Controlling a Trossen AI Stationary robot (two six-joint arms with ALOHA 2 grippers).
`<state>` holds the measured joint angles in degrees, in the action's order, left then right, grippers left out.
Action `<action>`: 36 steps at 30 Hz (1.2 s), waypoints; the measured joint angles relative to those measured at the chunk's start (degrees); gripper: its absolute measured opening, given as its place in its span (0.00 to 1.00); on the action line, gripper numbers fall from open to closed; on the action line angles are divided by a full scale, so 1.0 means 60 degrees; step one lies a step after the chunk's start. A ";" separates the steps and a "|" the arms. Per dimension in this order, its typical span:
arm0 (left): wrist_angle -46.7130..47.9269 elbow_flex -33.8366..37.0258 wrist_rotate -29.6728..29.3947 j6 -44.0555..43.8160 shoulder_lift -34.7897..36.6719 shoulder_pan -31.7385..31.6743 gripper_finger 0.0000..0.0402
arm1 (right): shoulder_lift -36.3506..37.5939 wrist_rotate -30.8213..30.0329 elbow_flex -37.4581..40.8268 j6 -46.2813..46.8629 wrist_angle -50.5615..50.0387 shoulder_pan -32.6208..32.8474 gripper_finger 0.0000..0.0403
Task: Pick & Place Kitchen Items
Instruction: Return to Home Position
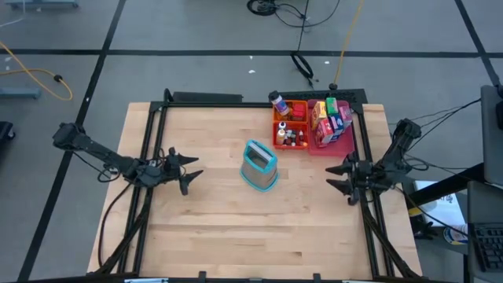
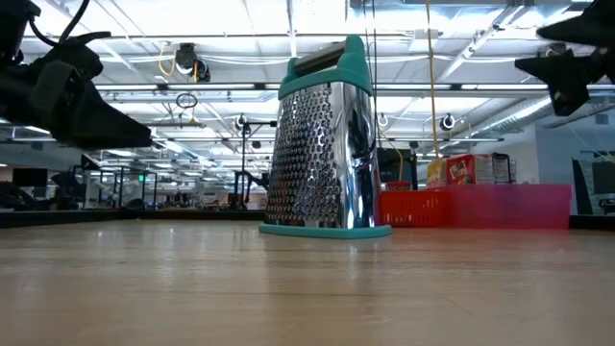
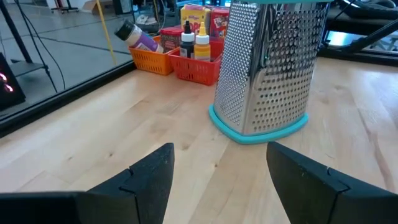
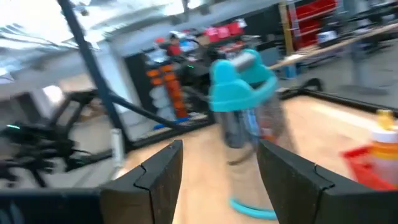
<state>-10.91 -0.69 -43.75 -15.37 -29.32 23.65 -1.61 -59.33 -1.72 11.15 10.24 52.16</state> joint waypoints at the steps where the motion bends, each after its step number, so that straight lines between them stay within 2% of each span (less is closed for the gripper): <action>1: 0.0001 0.0000 -0.0001 -0.0009 -0.0004 -0.0001 0.64 | 0.0004 0.0301 -0.0057 0.0002 0.0149 -0.0007 0.49; 6: 0.0006 0.0000 -0.0002 -0.0016 0.0000 0.0002 0.64 | 0.0004 0.0920 -0.0080 0.0001 0.0919 -0.0007 0.49; 14: 0.0004 0.0000 -0.0002 -0.0016 -0.0004 -0.0001 0.64 | 0.0237 0.0956 -0.0005 -0.0005 0.1035 -0.0041 0.49; 16: 0.0010 0.0000 -0.0002 -0.0016 -0.0004 0.0000 0.64 | 0.0237 0.0954 0.0154 0.0006 0.1507 -0.0627 0.49; 25: 0.0017 0.0000 -0.0006 -0.0012 -0.0004 0.0001 0.64 | 0.0244 0.0903 0.0150 0.0026 0.1371 -0.4122 0.49; 32: 0.0017 -0.0002 -0.0006 -0.0012 -0.0004 0.0002 0.64 | 0.0229 0.0905 0.0150 0.0026 0.1388 -0.5845 0.50; 36: 0.0018 -0.0004 -0.0006 -0.0012 -0.0004 -0.0001 0.64 | 0.0168 0.0907 0.0150 0.0024 0.1387 -0.6386 0.50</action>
<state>-10.80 -0.71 -43.79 -15.44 -29.34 23.64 -0.60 -53.89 -0.82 11.29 18.57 13.84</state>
